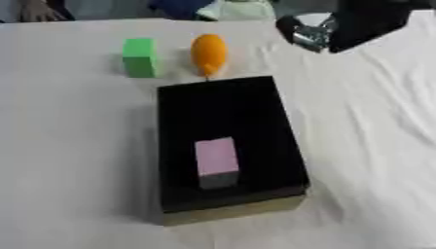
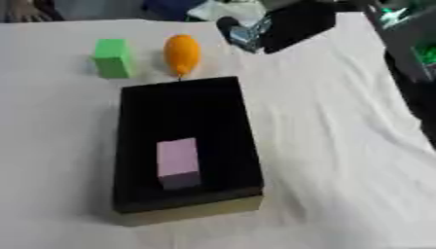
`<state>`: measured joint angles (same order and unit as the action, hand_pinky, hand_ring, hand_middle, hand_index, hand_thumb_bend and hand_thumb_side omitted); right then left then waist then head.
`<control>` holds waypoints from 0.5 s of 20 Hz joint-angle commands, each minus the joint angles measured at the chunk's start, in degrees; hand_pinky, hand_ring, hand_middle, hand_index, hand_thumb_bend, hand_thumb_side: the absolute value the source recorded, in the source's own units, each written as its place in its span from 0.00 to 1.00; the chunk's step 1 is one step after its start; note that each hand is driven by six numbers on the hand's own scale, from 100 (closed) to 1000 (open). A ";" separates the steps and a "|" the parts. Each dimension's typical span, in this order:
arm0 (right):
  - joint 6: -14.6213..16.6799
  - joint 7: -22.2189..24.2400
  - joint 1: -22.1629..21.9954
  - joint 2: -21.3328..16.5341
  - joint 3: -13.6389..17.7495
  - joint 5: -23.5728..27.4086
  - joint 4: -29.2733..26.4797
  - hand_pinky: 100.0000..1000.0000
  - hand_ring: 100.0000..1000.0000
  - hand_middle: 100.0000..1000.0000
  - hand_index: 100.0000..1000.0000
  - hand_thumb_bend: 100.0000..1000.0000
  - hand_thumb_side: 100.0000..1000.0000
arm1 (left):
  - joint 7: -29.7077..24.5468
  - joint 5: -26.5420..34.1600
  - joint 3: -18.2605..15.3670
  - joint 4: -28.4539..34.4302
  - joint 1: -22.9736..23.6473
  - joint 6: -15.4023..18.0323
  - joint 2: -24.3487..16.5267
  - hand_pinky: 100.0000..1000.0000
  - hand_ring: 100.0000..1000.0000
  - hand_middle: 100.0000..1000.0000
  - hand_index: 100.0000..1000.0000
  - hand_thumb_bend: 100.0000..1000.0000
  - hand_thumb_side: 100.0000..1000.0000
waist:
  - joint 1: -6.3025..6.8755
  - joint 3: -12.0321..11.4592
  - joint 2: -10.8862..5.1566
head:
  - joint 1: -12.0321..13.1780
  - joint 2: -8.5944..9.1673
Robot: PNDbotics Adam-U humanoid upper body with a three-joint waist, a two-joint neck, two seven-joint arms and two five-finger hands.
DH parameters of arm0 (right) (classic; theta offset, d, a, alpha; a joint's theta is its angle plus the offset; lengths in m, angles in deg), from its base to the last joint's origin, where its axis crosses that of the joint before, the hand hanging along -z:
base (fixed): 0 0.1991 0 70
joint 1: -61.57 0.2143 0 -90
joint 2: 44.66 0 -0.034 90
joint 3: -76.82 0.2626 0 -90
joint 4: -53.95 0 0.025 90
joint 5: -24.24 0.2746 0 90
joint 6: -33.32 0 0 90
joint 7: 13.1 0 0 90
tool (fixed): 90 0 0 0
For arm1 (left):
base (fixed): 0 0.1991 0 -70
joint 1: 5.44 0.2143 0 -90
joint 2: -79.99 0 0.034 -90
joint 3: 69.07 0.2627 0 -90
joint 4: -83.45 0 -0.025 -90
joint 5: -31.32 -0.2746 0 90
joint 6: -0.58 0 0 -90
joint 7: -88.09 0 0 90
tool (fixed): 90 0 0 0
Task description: Pick up objects on the table and place them in the box.
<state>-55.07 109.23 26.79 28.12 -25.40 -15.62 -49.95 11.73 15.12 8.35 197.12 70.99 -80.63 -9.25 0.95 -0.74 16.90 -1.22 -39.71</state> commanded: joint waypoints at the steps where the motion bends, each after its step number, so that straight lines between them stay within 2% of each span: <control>1: -4.47 -10.32 -0.35 -0.72 3.31 -3.53 -1.90 0.85 0.70 0.70 0.89 0.00 0.95 | 0.53 0.12 -0.30 0.92 -0.79 0.26 -1.94 0.74 0.78 0.85 0.88 0.05 0.97 | 0.03 -0.14 -0.83 | 0.18 0.44; 5: -8.46 -20.92 -2.40 0.30 5.37 -3.94 -2.47 0.84 0.69 0.68 0.87 0.00 0.95 | 0.73 0.24 0.00 0.92 -1.40 0.70 -2.43 0.74 0.78 0.85 0.88 0.05 0.97 | 0.04 -0.50 -0.53 | 0.08 0.48; 10: -11.12 -32.55 -5.08 1.71 8.17 -1.71 -3.03 0.83 0.67 0.66 0.86 0.00 0.96 | 1.44 0.61 0.12 0.92 -1.86 1.31 -2.56 0.74 0.78 0.85 0.88 0.06 0.96 | 0.00 -1.04 -0.16 | 0.02 0.82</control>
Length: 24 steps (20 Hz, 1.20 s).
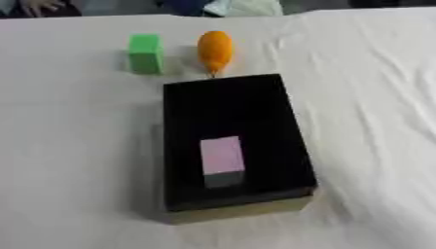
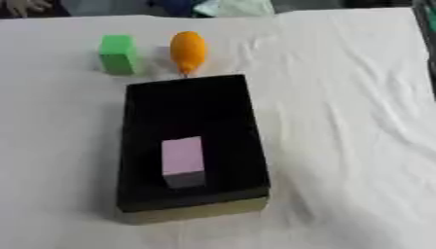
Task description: Pick up objects on the table and place them in the box.
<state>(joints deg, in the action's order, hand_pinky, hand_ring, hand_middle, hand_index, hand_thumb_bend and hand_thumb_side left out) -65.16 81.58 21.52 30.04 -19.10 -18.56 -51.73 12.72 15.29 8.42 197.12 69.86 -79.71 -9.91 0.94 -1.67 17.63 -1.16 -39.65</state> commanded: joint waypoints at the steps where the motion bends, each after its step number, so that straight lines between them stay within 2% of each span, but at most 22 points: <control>1: -1.21 -6.74 -0.20 0.08 2.22 1.76 -1.29 0.82 0.66 0.66 0.86 0.00 0.97 | 0.61 0.52 0.08 0.92 -0.77 0.48 -1.88 0.74 0.78 0.85 0.88 0.06 0.96 | 0.00 -0.22 -0.82 | -0.04 0.90; 2: -1.36 -8.72 -0.66 0.47 2.73 2.42 -1.37 0.82 0.66 0.66 0.85 0.00 0.97 | 0.74 0.59 0.11 0.92 -0.84 0.57 -1.86 0.74 0.78 0.85 0.88 0.06 0.96 | 0.00 -0.36 -0.72 | -0.03 1.06; 4: -1.35 -11.79 -1.62 0.97 3.46 3.67 -1.32 0.82 0.66 0.65 0.85 0.00 0.90 | 0.95 0.66 0.14 0.92 -0.93 0.72 -1.84 0.74 0.78 0.85 0.88 0.06 0.96 | -0.01 -0.61 -0.55 | -0.05 1.16; 8: -0.80 -15.39 -3.54 2.28 5.46 5.56 -1.93 0.81 0.66 0.64 0.84 0.00 0.91 | 1.35 0.70 0.11 0.92 -1.14 0.92 -1.91 0.74 0.78 0.85 0.88 0.06 0.96 | -0.04 -0.96 -0.22 | -0.19 1.38; 11: -0.62 -17.89 -5.33 3.59 7.05 6.60 -2.68 0.80 0.61 0.61 0.83 0.00 0.88 | 1.63 0.83 0.14 0.92 -1.40 1.12 -1.89 0.74 0.78 0.84 0.88 0.06 0.96 | -0.14 -1.06 0.00 | -0.27 1.47; 17: -0.31 -21.44 -8.30 4.97 8.56 8.62 -3.33 0.81 0.61 0.60 0.82 0.00 0.91 | 2.08 1.01 0.02 0.92 -1.40 1.22 -1.70 0.74 0.78 0.84 0.88 0.06 0.95 | -0.06 -1.28 0.37 | 0.38 1.57; 24: 0.62 -22.41 -8.91 5.30 8.88 9.53 -3.71 0.81 0.62 0.60 0.82 0.00 0.92 | 2.37 1.06 0.06 0.92 -1.44 1.31 -1.78 0.74 0.77 0.84 0.88 0.06 0.95 | 0.07 -1.06 0.38 | 0.59 1.40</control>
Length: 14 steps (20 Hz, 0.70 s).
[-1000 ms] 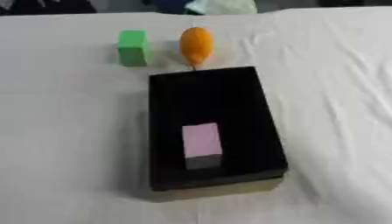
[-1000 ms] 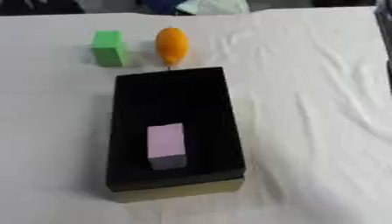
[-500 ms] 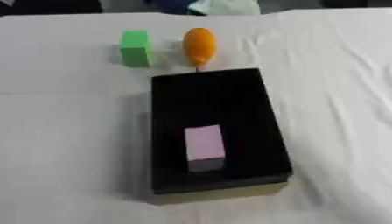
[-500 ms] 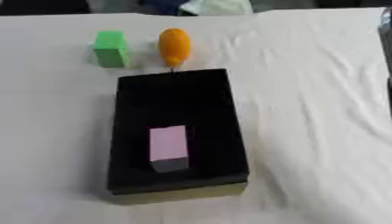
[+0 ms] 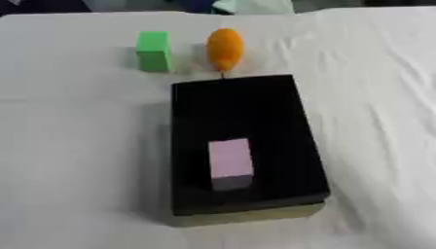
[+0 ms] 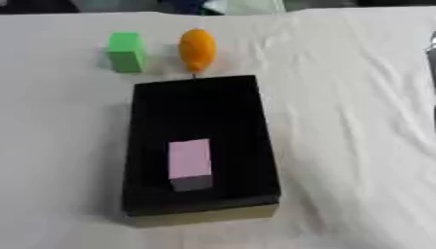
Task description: Pick up objects on the table and place them in the box.
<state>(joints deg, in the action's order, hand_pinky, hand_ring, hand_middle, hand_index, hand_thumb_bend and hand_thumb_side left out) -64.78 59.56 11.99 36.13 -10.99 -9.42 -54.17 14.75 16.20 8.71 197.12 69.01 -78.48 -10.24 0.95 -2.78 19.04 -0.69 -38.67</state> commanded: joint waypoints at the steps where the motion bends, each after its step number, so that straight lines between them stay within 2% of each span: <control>1: 0.31 -0.38 0.60 -0.77 0.80 0.39 -1.33 0.81 0.62 0.61 0.82 0.00 0.92 | 0.41 0.19 -0.24 0.92 -0.59 0.11 -1.47 0.74 0.77 0.84 0.88 0.06 0.95 | 0.09 0.08 -1.03 | 0.12 0.43; 11: 0.34 0.09 0.60 -0.66 0.79 0.27 -1.46 0.81 0.62 0.61 0.82 0.00 0.92 | 0.76 0.30 -0.13 0.92 -0.66 0.24 -1.76 0.74 0.77 0.84 0.88 0.06 0.95 | 0.22 0.32 -1.16 | 0.23 0.38; 14: 0.24 0.21 0.38 -0.83 0.78 0.14 -1.37 0.82 0.63 0.61 0.82 0.00 0.92 | -0.34 -0.59 1.18 0.92 -3.80 -0.11 -6.13 0.74 0.78 0.83 0.88 0.01 0.91 | 0.41 0.22 -1.60 | 0.25 0.01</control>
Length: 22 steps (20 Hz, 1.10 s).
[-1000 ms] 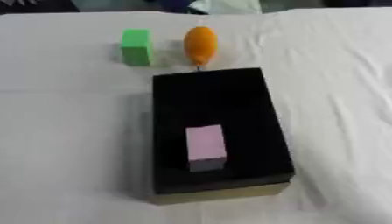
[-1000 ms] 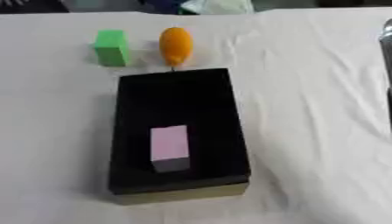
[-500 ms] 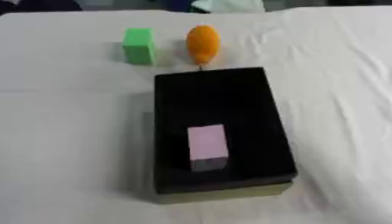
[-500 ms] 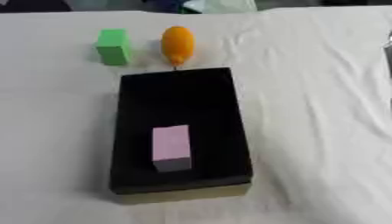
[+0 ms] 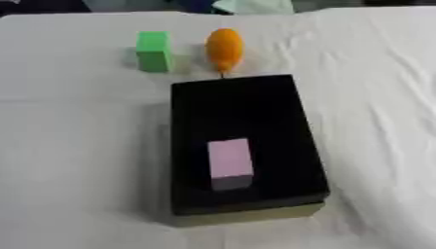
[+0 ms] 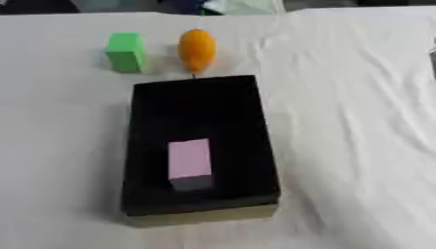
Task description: Pick up objects on the table and place them in the box.
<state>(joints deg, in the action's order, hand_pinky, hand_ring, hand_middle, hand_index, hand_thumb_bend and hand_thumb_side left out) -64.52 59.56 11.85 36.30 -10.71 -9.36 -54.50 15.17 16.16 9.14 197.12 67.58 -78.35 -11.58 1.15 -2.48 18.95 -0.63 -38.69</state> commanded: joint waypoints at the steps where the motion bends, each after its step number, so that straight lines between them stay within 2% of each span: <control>1: -0.01 0.25 0.44 -1.09 0.49 -0.04 -1.04 0.82 0.63 0.61 0.82 0.00 0.92 | -1.63 -1.03 1.49 0.92 -4.09 -0.98 -7.00 0.74 0.78 0.83 0.88 0.01 0.91 | 0.33 -0.16 -1.69 | 0.39 -0.05; 3: -0.01 0.31 0.37 -1.14 0.51 -0.22 -1.07 0.82 0.63 0.61 0.82 0.00 0.92 | -2.73 -1.59 2.26 0.92 -5.92 -2.22 -9.14 0.74 0.79 0.83 0.88 0.00 0.90 | 0.44 -0.24 -1.83 | 0.57 -0.07; 5: 0.15 0.47 0.38 -0.91 0.41 -0.54 -1.31 0.82 0.63 0.61 0.82 0.00 0.92 | -5.02 -2.80 4.63 0.31 -10.45 -4.54 -15.14 0.74 0.78 0.82 0.87 0.00 0.89 | 0.78 0.07 -2.17 | 1.21 0.49; 6: 0.16 0.56 0.39 -0.86 0.43 -0.84 -1.38 0.82 0.63 0.61 0.82 0.00 0.92 | -5.88 -3.06 5.54 -0.22 -12.09 -5.57 -16.85 0.74 0.78 0.82 0.87 0.00 0.89 | 0.85 0.16 -2.26 | 1.33 0.70; 11: 0.16 0.84 0.57 -0.57 0.25 -1.41 -1.70 0.82 0.63 0.62 0.82 0.00 0.92 | -12.64 -5.17 11.21 -7.87 -20.84 -6.80 -23.71 0.75 0.79 0.82 0.88 0.00 0.91 | 1.11 0.52 -2.66 | 1.92 0.08; 16: 0.18 1.15 0.80 -0.46 0.04 -1.80 -1.73 0.82 0.63 0.61 0.82 0.00 0.92 | -21.08 -8.37 16.05 -18.16 -28.37 -4.44 -25.21 0.76 0.80 0.82 0.89 0.00 0.98 | 1.23 0.54 -2.77 | 2.15 -0.24; 22: 0.09 1.51 1.14 -0.27 -0.25 -1.86 -1.52 0.82 0.63 0.61 0.82 0.00 0.92 | -30.56 -14.69 20.36 -29.95 -36.00 0.29 -22.96 0.76 0.81 0.83 0.89 0.00 1.00 | 1.11 0.72 -2.52 | 2.00 -0.73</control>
<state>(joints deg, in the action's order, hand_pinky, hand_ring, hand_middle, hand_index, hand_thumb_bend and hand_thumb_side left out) -64.43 60.88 11.93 36.80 -11.10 -10.81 -55.12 -13.74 2.77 29.31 168.80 32.86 -78.94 -33.74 2.32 -1.74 17.62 1.36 -38.95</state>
